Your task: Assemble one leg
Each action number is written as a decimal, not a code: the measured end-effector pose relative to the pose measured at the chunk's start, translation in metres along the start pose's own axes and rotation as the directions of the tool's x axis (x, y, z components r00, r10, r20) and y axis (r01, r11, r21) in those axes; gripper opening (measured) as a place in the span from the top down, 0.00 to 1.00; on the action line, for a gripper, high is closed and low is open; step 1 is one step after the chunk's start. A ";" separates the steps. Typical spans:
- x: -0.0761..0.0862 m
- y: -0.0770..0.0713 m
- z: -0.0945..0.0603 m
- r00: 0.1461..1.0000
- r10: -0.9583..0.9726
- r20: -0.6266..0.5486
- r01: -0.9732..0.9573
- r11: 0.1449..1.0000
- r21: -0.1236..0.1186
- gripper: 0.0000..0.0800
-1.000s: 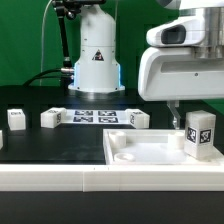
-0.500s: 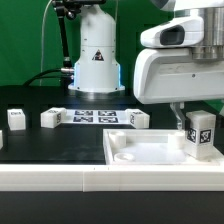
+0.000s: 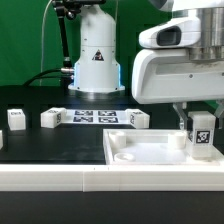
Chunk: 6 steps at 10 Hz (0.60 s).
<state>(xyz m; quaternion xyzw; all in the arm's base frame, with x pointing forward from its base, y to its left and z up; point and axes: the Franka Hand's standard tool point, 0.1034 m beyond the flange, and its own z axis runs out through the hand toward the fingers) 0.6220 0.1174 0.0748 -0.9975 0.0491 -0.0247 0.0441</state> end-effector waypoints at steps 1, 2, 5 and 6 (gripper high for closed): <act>0.001 0.000 0.000 0.990 0.141 -0.016 -0.141 0.990 0.007 0.63; -0.001 0.000 0.001 0.959 0.281 -0.033 -0.281 0.960 0.012 0.63; -0.005 -0.003 0.001 0.791 0.609 -0.055 -0.608 0.793 0.031 0.63; -0.005 -0.004 0.001 0.700 0.712 -0.050 -0.711 0.702 0.043 0.63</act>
Offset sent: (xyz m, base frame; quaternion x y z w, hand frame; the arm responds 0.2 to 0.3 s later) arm -0.0132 0.0149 -0.0051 -0.0317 0.0188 0.2925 0.9555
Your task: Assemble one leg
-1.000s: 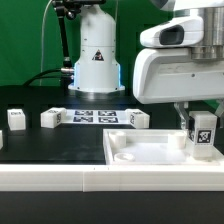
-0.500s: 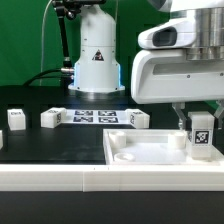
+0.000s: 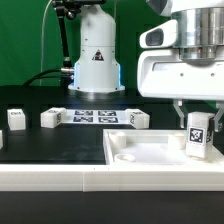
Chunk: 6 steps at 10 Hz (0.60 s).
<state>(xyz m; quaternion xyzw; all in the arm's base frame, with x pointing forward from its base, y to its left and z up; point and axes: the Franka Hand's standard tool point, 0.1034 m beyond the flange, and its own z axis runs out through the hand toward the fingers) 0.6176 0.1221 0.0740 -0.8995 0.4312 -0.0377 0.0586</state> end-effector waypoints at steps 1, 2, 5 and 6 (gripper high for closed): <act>0.000 0.000 0.000 0.995 0.096 0.003 -0.096 0.995 0.002 0.63; -0.001 0.000 0.000 0.986 0.166 0.001 -0.166 0.986 0.001 0.63; -0.001 -0.001 0.001 0.929 0.370 0.023 -0.371 0.929 0.008 0.62; -0.003 -0.001 0.001 0.910 0.413 0.030 -0.413 0.911 0.008 0.62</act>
Offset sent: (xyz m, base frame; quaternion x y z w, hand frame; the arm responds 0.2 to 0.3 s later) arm 0.0044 -0.0116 -0.0023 -0.0030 -0.0035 0.2117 0.9773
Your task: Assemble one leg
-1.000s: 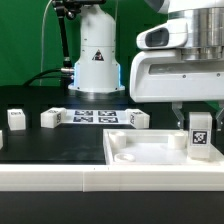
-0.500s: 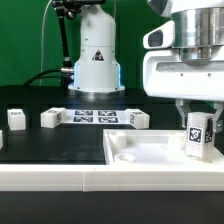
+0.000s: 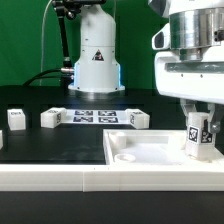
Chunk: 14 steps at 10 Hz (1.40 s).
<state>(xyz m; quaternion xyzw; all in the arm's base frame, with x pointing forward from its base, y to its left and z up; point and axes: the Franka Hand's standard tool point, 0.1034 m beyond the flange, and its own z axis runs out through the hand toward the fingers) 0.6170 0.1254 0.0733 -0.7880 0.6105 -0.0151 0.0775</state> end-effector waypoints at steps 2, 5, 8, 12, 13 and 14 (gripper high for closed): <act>0.001 -0.001 -0.001 0.995 -0.095 0.005 0.095 0.995 -0.009 0.24; 0.003 -0.002 -0.003 0.921 -0.390 0.021 0.390 0.920 -0.021 0.19; 0.001 -0.001 -0.001 0.768 -0.639 0.040 0.640 0.768 -0.036 0.19; -0.001 0.000 -0.001 0.517 -0.854 0.060 0.855 0.512 -0.083 0.19; -0.001 0.000 -0.002 0.480 -0.875 0.064 0.876 0.475 -0.081 0.19; -0.001 0.000 -0.002 0.432 -0.899 0.066 0.900 0.427 -0.084 0.19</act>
Offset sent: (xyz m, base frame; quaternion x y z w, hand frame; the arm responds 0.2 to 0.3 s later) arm 0.0072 -0.0029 0.0032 -0.0249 -0.0117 -0.2203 0.9751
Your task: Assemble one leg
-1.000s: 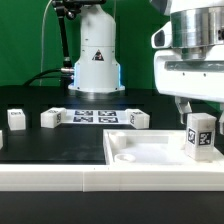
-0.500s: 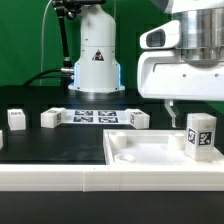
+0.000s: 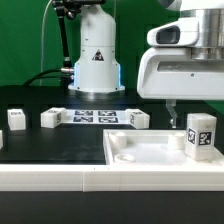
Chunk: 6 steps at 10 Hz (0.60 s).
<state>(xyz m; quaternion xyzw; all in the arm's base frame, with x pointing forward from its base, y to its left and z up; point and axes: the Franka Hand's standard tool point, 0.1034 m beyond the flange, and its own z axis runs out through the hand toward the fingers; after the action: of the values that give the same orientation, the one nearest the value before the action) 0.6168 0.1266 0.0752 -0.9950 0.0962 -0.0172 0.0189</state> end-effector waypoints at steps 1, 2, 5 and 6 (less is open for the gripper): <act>0.002 0.002 0.000 0.997 -0.074 -0.008 0.074 0.997 0.001 0.19; 0.002 0.002 0.000 0.998 -0.059 -0.008 0.059 0.998 0.002 0.19; 0.002 0.002 0.000 0.998 -0.059 -0.008 0.059 0.998 0.002 0.47; 0.002 0.004 0.000 0.998 -0.057 -0.007 0.057 0.998 0.000 0.64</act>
Offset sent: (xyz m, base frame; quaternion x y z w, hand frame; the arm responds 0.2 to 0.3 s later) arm 0.0000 0.0000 0.0000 0.0000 0.0000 0.0000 1.0000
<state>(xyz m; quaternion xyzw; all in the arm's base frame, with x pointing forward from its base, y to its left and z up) 0.6184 0.1224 0.0750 -0.9973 0.0678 -0.0215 0.0182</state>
